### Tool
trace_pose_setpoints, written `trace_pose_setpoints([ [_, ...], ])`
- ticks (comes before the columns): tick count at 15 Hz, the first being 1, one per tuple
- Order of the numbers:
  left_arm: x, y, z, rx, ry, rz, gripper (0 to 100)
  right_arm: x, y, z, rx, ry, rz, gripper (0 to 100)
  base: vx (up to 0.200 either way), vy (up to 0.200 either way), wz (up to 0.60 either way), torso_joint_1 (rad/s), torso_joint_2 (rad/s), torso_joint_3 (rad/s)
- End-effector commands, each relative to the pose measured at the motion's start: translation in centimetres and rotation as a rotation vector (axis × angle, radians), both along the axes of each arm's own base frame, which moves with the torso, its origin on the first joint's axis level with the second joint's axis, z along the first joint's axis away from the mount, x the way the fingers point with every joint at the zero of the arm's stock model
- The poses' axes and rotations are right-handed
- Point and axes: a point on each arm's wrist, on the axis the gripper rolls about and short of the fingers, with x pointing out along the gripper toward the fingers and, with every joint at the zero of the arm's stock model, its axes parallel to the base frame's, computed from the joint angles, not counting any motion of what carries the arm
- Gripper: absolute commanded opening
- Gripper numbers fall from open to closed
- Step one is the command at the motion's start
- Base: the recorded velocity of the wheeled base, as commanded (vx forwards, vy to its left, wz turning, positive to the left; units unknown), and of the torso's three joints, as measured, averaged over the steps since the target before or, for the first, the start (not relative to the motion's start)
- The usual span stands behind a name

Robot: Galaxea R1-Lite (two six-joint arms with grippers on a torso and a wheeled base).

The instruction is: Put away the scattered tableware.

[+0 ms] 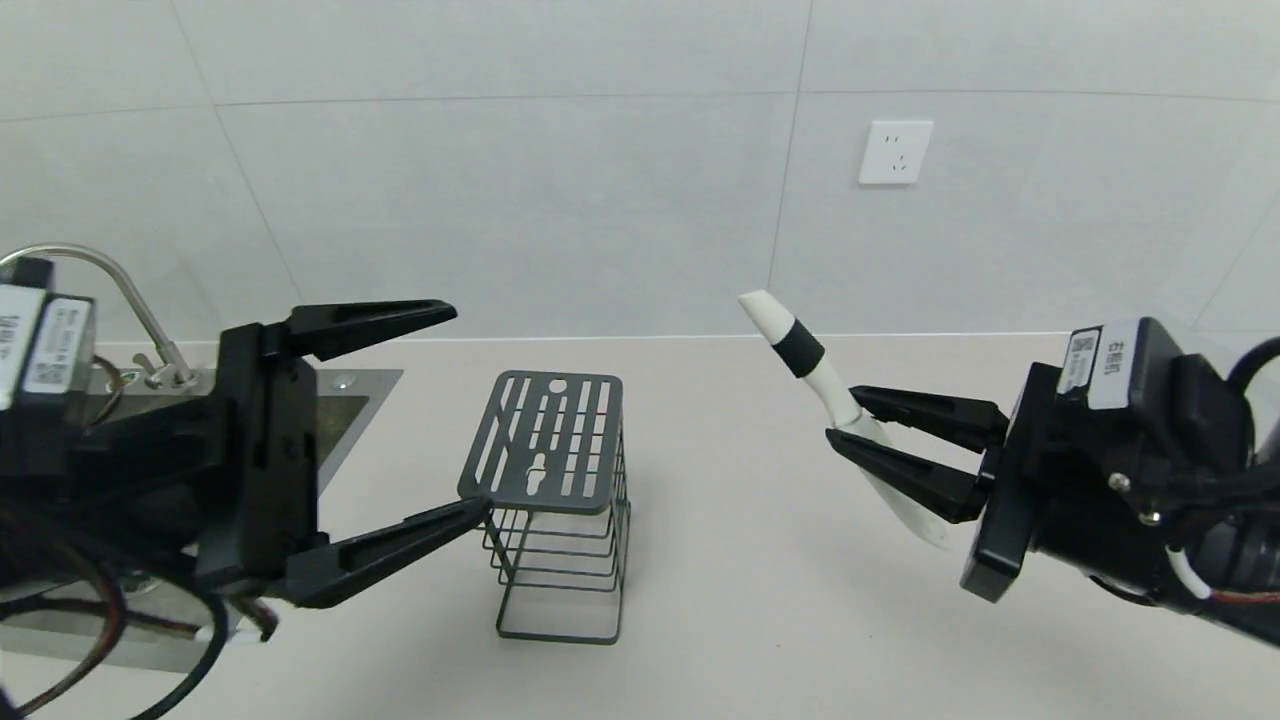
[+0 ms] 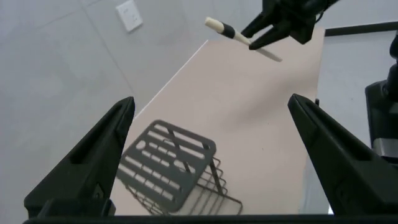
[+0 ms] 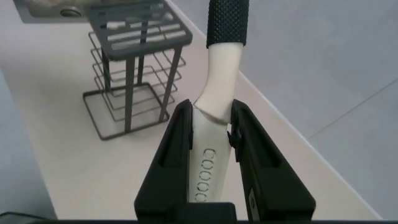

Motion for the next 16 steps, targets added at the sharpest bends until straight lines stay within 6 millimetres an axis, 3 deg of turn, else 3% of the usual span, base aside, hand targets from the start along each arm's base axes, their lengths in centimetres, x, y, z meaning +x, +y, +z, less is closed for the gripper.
trace_pose_setpoints([
  [1, 4.0, -1.7, -2.7, 0.027, 0.065, -0.065, 100, 0.0, 0.2, 0.5, 0.012, -0.015, 0.009, 0, 0.000, 0.000, 0.00, 0.000, 0.00, 0.000],
  [5, 3.9, -5.1, -1.5, -0.006, 0.082, -0.211, 100, 0.2, 0.9, 3.0, 0.085, -0.102, 0.033, 0, 0.000, 0.000, 0.00, 0.000, 0.00, 0.000],
  [8, 5.1, -6.9, -0.5, -0.031, 0.060, -0.252, 100, -0.5, 1.0, 3.2, 0.094, -0.110, 0.061, 0, 0.000, 0.000, 0.00, 0.000, 0.00, 0.000],
  [9, 5.5, -8.7, -0.3, -0.045, 0.062, -0.306, 100, -0.9, 0.8, 3.6, 0.105, -0.123, 0.065, 0, 0.000, 0.000, 0.00, 0.000, 0.00, 0.000],
  [12, 7.2, -10.8, 0.4, -0.097, 0.048, -0.350, 100, -2.1, 0.1, 3.5, 0.112, -0.132, 0.088, 0, 0.000, 0.000, 0.00, 0.000, 0.00, 0.000],
  [16, 6.9, -13.7, 0.9, -0.133, 0.106, -0.454, 100, -3.2, -0.5, 3.4, 0.115, -0.131, 0.107, 0, 0.000, 0.000, 0.00, 0.000, 0.00, 0.000],
])
